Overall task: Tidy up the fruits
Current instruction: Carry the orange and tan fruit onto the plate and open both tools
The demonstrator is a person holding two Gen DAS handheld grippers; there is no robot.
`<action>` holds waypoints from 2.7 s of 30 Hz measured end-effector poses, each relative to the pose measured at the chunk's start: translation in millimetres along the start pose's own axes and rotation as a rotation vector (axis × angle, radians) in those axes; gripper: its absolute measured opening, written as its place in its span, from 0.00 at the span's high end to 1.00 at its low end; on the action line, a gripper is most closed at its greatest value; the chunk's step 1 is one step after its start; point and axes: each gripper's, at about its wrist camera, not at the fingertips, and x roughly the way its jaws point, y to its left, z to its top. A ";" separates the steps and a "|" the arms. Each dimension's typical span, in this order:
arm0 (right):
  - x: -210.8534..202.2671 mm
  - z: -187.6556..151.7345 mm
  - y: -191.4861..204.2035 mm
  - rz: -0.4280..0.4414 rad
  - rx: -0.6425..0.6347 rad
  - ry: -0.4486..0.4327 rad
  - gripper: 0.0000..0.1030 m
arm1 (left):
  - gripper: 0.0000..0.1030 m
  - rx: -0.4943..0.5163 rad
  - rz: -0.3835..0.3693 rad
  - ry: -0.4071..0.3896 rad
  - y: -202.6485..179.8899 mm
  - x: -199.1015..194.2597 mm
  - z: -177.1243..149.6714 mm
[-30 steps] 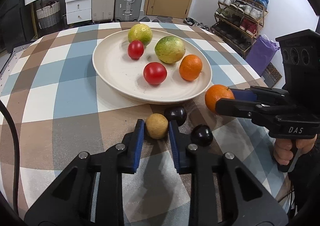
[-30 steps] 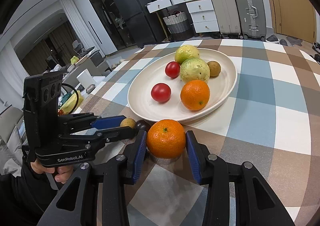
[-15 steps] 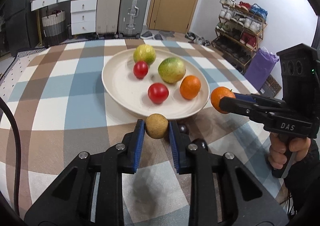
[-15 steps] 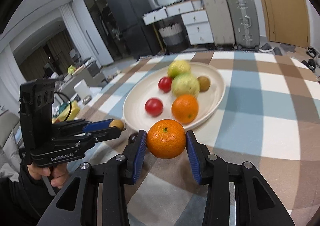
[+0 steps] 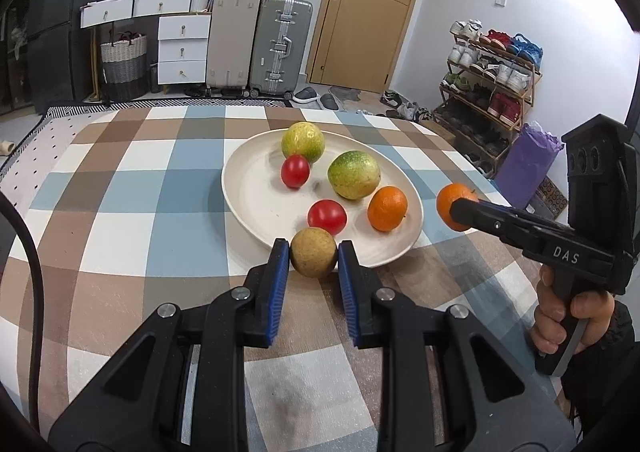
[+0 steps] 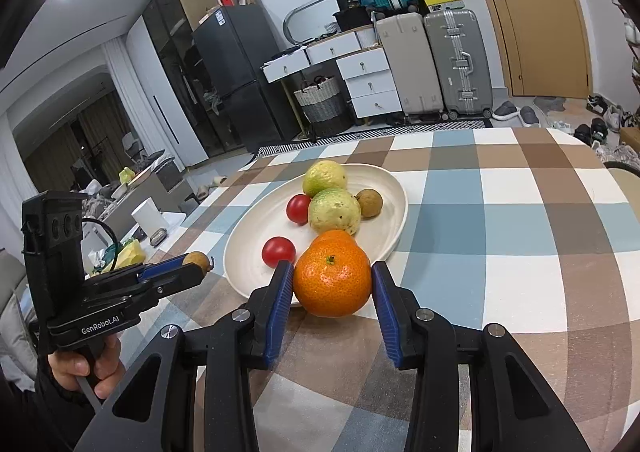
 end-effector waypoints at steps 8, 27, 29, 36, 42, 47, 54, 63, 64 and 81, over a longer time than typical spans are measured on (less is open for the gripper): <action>9.3 8.2 13.2 -0.012 -0.039 0.013 0.61 | 0.78 -0.013 0.038 -0.009 5.5 6.4 11.2; 46.7 45.7 -9.0 -0.120 -0.024 0.044 0.61 | 0.78 0.008 0.096 -0.005 17.7 48.9 38.2; 52.4 48.1 -7.3 -0.128 -0.042 0.053 0.61 | 0.78 0.000 0.095 0.002 20.7 54.5 42.0; 72.9 49.3 -8.7 -0.194 -0.079 0.091 0.61 | 0.78 0.003 0.090 0.008 22.6 61.6 42.7; 82.7 47.5 -2.8 -0.188 -0.113 0.113 0.61 | 0.78 0.024 0.095 0.012 18.8 64.4 41.3; 88.8 48.0 0.2 -0.185 -0.117 0.123 0.61 | 0.78 0.022 0.101 0.019 19.9 66.8 39.4; 85.5 46.7 4.1 -0.205 -0.149 0.132 0.60 | 0.78 0.021 0.098 0.029 19.1 69.3 38.3; 61.5 43.0 4.0 -0.215 -0.178 0.097 0.56 | 0.63 0.044 0.118 0.026 13.5 59.2 35.0; 58.9 42.1 3.2 -0.213 -0.177 0.097 0.55 | 0.59 0.045 0.117 0.023 12.8 55.7 34.2; 20.0 14.5 7.8 -0.133 -0.141 0.107 0.00 | 0.01 0.042 0.131 -0.040 1.2 -9.4 9.6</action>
